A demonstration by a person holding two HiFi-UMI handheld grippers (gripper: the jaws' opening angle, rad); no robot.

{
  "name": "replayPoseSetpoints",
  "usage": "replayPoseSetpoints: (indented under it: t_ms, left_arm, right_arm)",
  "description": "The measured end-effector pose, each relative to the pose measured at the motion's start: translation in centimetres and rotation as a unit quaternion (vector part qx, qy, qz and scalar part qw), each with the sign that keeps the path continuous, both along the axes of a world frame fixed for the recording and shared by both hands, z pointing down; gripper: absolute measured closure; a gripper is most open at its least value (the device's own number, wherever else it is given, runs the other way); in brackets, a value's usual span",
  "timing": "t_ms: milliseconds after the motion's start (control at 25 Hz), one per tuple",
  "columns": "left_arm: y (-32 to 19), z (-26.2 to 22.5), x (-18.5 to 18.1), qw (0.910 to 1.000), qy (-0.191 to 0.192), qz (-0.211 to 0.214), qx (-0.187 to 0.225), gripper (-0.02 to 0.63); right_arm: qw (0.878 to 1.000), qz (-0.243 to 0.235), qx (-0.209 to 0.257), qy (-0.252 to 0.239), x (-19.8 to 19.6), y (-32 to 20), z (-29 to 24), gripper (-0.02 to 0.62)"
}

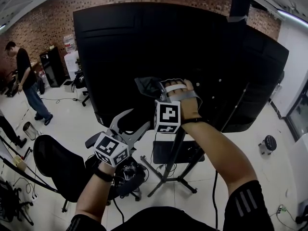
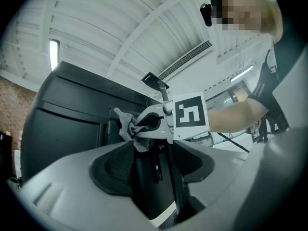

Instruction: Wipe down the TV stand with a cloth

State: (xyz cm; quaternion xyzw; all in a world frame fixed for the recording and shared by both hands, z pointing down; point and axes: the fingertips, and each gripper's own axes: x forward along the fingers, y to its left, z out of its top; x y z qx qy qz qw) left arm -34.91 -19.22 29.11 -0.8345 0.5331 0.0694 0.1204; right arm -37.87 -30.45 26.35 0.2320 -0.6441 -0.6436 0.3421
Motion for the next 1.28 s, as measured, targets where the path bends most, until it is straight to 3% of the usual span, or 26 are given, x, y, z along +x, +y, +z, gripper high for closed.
replayPoseSetpoints:
  t_ms: [480, 640, 720, 880, 1160, 1280]
  left_arm:
    - [2.2, 0.7, -3.3, 0.9989, 0.0, -0.045, -0.01, 0.327]
    - [2.7, 0.7, -3.6, 0.9986, 0.005, -0.052, -0.009, 0.327]
    - [2.7, 0.9, -3.3, 0.9988, 0.002, -0.048, -0.007, 0.325]
    - [2.5, 0.3, -1.6, 0.9993, -0.002, -0.037, 0.001, 0.327]
    - [1.1, -1.9, 5.2, 0.9993, -0.022, 0.009, 0.029, 0.325]
    - [0.1, -2.9, 7.9, 0.9986, -0.024, 0.031, 0.035, 0.325]
  right_arm:
    - [0.998, -0.054, -0.011, -0.007, -6.0, 2.3, 1.1, 0.565]
    - [0.996, -0.074, -0.05, -0.029, -6.6, 3.4, 1.1, 0.565]
    - [0.987, -0.102, -0.102, -0.071, -6.0, 4.8, 0.3, 0.565]
    - [0.955, -0.148, -0.2, -0.159, -2.9, 7.3, -2.3, 0.565]
    - [0.933, -0.145, -0.227, -0.24, 6.5, 6.2, -5.8, 0.565]
    - [0.912, -0.135, -0.256, -0.29, 10.8, 4.6, -6.9, 0.565]
